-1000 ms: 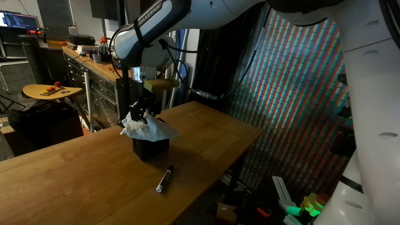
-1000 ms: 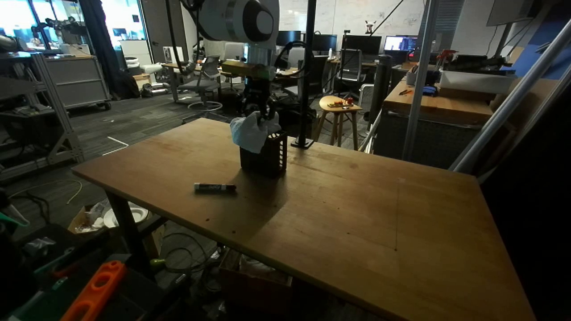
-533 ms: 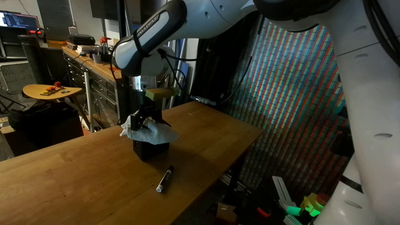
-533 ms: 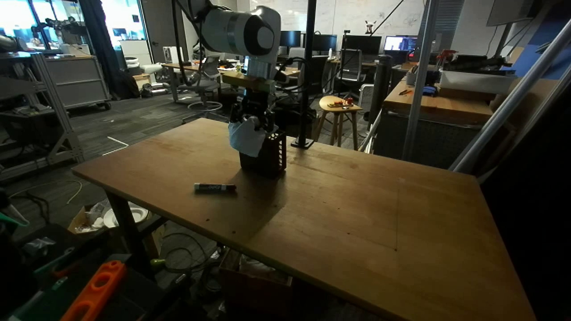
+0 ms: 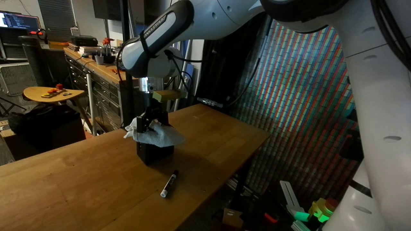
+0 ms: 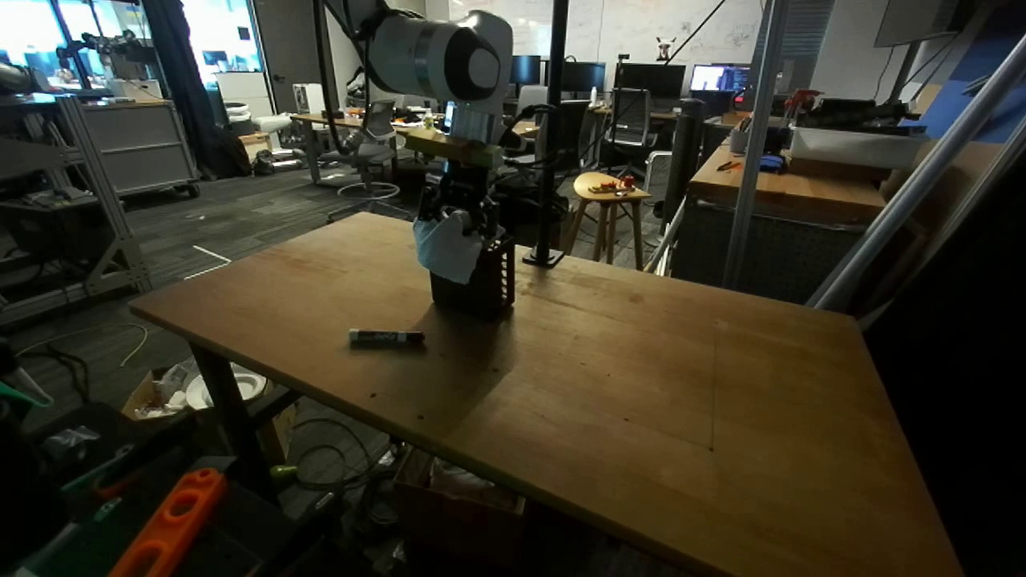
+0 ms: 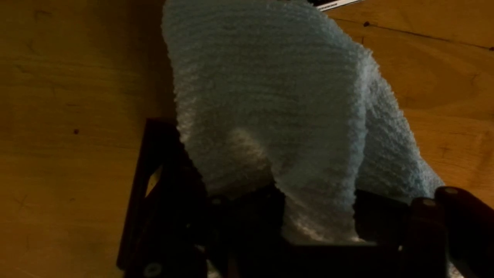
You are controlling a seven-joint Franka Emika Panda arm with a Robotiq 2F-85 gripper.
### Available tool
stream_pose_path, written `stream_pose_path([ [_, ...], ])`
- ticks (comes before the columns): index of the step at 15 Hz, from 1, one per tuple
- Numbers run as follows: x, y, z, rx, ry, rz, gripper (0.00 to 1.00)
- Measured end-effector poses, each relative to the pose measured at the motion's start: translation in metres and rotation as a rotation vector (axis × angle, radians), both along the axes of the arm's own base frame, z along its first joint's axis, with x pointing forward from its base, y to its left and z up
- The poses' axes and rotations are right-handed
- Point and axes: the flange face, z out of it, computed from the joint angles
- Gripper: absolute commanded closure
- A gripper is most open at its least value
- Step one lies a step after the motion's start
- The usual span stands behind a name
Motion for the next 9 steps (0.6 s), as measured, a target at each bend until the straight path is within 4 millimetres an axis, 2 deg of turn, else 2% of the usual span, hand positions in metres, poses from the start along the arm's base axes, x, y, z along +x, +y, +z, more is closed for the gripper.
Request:
stream_pose_path([
  [5, 0.003, -0.006, 0.003, 0.003, -0.008, 0.007, 0.89],
  [6, 0.004, -0.008, 0.003, 0.003, -0.007, 0.007, 0.63],
  [7, 0.005, -0.010, 0.003, 0.003, -0.006, 0.007, 0.64],
  [9, 0.007, -0.014, 0.002, 0.003, -0.003, 0.005, 0.53],
])
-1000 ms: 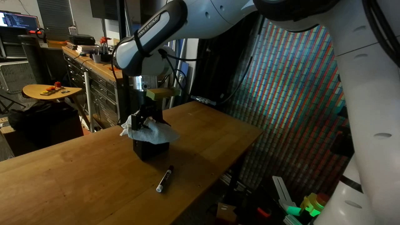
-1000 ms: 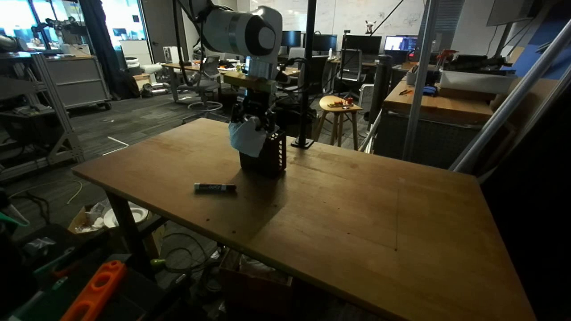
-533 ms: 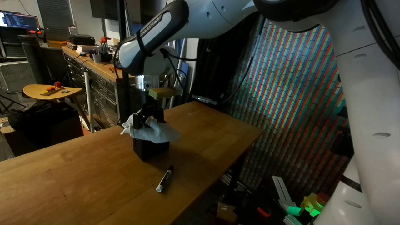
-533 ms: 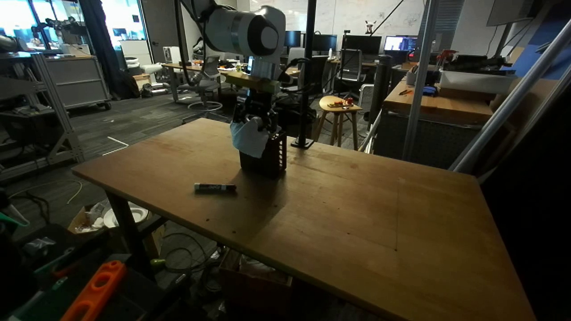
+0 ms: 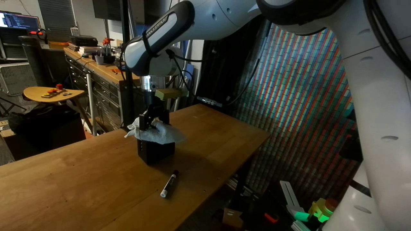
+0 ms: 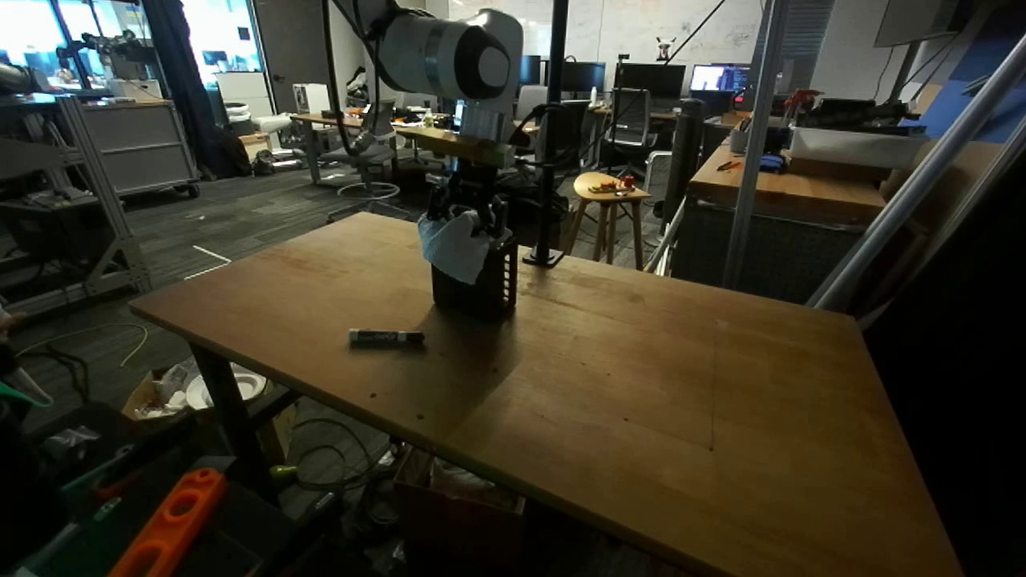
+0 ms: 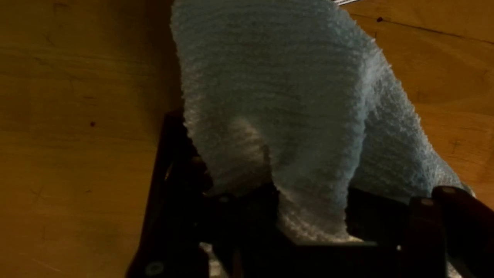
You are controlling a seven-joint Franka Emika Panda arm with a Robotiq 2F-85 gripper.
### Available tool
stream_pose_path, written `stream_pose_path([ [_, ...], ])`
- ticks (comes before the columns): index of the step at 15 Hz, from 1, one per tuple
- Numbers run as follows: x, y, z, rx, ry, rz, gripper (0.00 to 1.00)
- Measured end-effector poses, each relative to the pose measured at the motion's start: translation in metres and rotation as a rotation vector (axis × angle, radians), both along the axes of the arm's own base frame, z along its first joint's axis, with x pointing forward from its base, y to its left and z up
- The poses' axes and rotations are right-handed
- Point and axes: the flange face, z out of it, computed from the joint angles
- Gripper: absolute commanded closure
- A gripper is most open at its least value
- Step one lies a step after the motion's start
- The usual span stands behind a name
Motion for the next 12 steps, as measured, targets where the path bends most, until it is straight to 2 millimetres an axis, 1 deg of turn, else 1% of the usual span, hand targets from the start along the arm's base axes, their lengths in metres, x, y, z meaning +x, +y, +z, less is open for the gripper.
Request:
stream_pose_path([
  [1, 0.001, -0.002, 0.000, 0.001, 0.002, 0.001, 0.44],
  [4, 0.005, -0.006, 0.004, 0.003, 0.007, 0.002, 0.22],
  [7, 0.006, -0.009, 0.005, 0.005, 0.011, 0.003, 0.01],
  [8, 0.006, -0.010, 0.006, 0.005, 0.012, 0.003, 0.00],
  [12, 0.010, -0.012, 0.013, 0.006, 0.006, 0.004, 0.00],
])
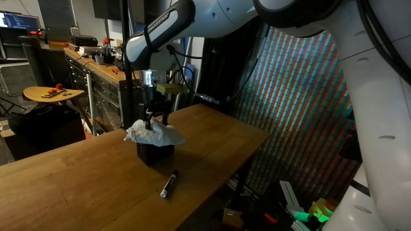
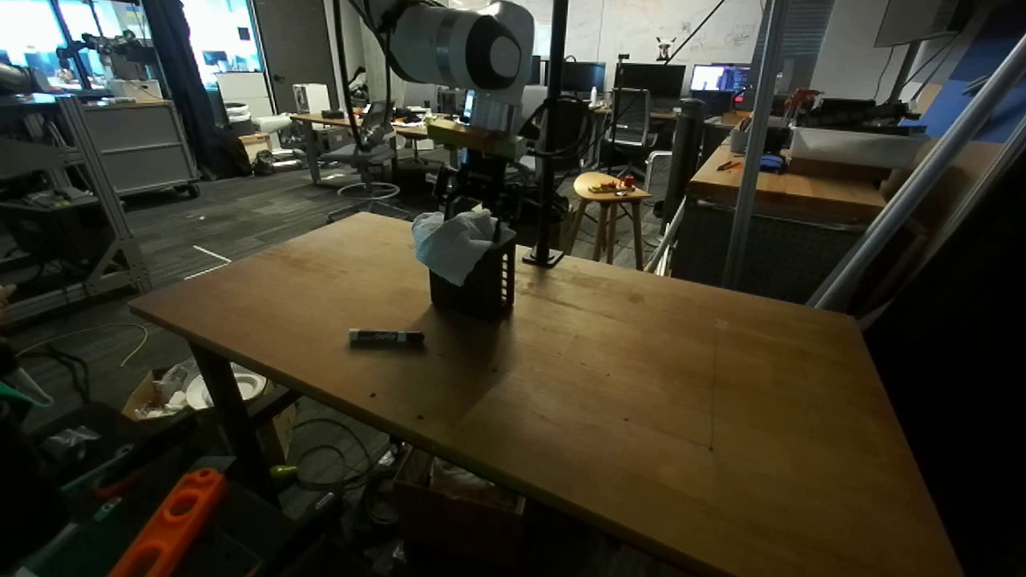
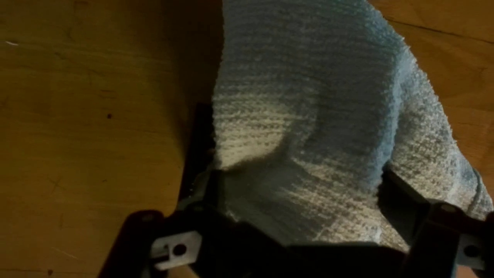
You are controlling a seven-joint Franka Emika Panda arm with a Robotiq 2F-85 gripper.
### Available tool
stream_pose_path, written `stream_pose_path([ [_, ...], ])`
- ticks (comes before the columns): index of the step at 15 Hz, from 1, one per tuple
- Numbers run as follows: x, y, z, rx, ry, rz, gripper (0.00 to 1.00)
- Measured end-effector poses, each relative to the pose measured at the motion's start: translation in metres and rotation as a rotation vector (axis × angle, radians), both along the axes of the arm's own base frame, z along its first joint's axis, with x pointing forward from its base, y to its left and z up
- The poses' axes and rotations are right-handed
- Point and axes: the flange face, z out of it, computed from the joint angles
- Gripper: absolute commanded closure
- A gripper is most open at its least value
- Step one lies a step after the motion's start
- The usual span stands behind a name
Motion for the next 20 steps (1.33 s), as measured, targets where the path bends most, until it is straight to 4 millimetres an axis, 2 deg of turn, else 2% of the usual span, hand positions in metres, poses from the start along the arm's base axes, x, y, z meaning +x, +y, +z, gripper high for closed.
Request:
stream_pose_path([
  [4, 0.008, -0.001, 0.018, 0.000, -0.020, 0.000, 0.02],
  [5, 0.010, -0.001, 0.025, -0.001, -0.027, 0.000, 0.25],
  [6, 0.012, -0.002, 0.031, -0.002, -0.033, 0.000, 0.25],
  [11, 0.014, 0.000, 0.056, -0.004, -0.048, 0.006, 0.65],
  [15, 0.012, 0.011, 0.058, -0.003, -0.034, 0.022, 0.95],
  [18, 0.011, 0.020, 0.056, -0.003, -0.024, 0.032, 1.00],
  [20, 0.011, 0.025, 0.054, -0.003, -0.018, 0.039, 0.97],
])
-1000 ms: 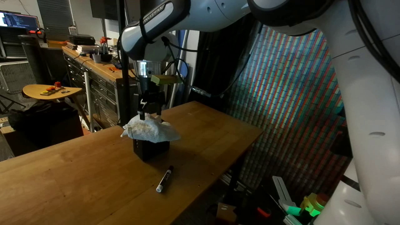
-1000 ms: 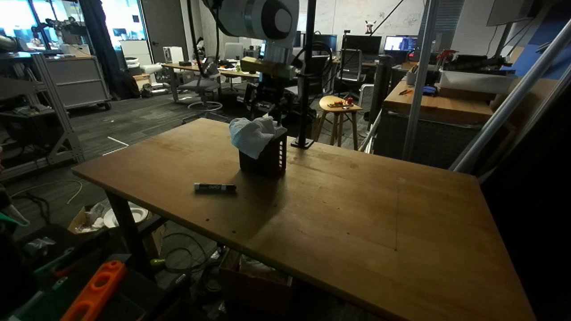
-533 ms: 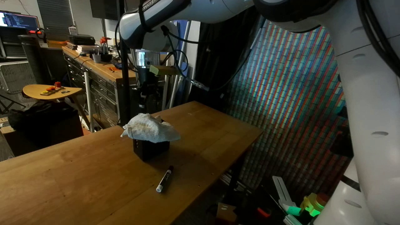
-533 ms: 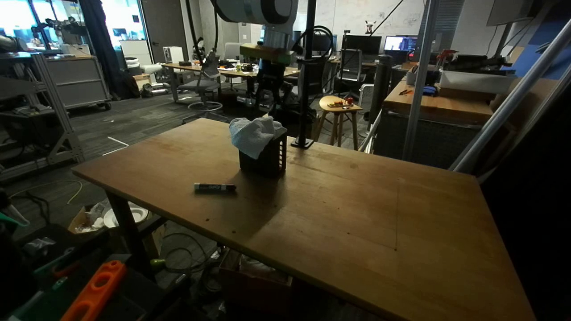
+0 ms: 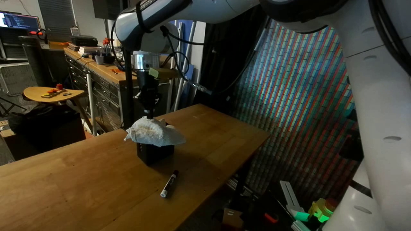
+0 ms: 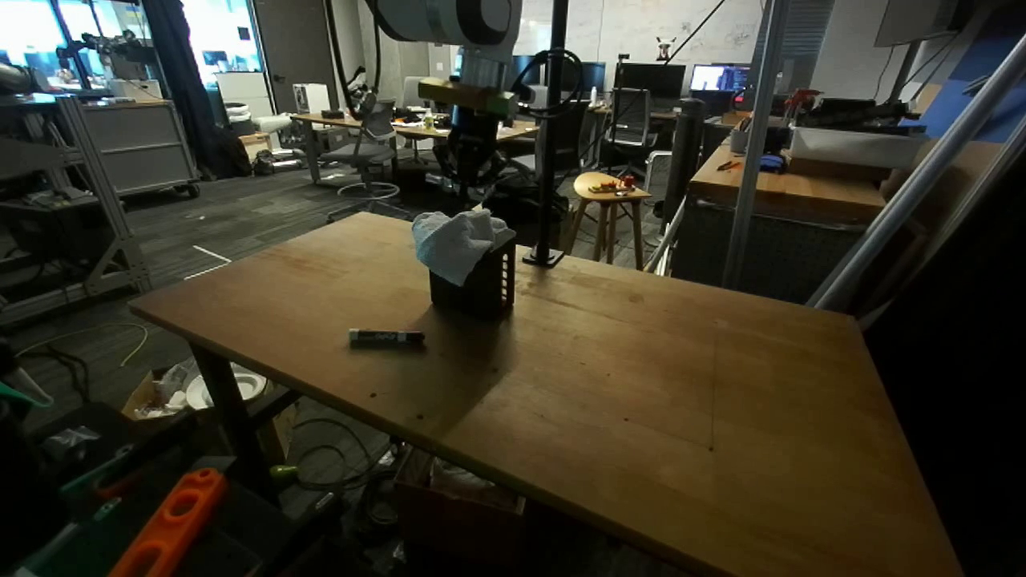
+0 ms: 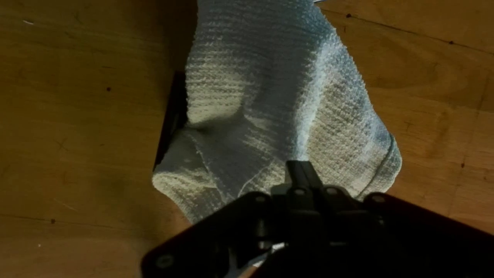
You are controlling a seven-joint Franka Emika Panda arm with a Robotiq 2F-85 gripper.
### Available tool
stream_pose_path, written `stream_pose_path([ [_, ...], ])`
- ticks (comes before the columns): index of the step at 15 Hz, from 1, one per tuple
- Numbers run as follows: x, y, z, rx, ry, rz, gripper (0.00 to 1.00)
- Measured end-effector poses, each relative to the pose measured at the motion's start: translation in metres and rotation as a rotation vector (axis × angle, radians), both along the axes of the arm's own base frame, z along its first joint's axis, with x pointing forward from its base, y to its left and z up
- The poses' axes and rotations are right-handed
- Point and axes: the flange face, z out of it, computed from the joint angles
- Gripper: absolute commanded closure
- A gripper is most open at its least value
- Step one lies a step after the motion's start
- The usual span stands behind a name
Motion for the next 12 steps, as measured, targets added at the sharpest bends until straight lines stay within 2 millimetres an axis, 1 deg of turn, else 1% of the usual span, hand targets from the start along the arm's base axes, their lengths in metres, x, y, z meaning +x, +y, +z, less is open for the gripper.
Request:
stream_pose_path([
  [1, 0.000, 0.002, -0.001, 0.000, 0.002, 0.003, 0.96],
  [2, 0.000, 0.003, -0.003, 0.001, 0.005, 0.005, 0.97],
  [3, 0.000, 0.004, -0.006, 0.001, 0.009, 0.006, 0.95],
  [5, -0.001, 0.005, -0.012, 0.001, 0.018, 0.007, 0.96],
  [8, -0.001, 0.003, -0.022, 0.000, 0.031, 0.004, 0.98],
  [10, 0.000, 0.000, -0.026, -0.002, 0.035, 0.001, 0.98],
  [11, 0.000, -0.001, -0.028, -0.002, 0.036, -0.001, 0.96],
  [12, 0.000, -0.003, -0.031, -0.002, 0.038, -0.002, 0.97],
])
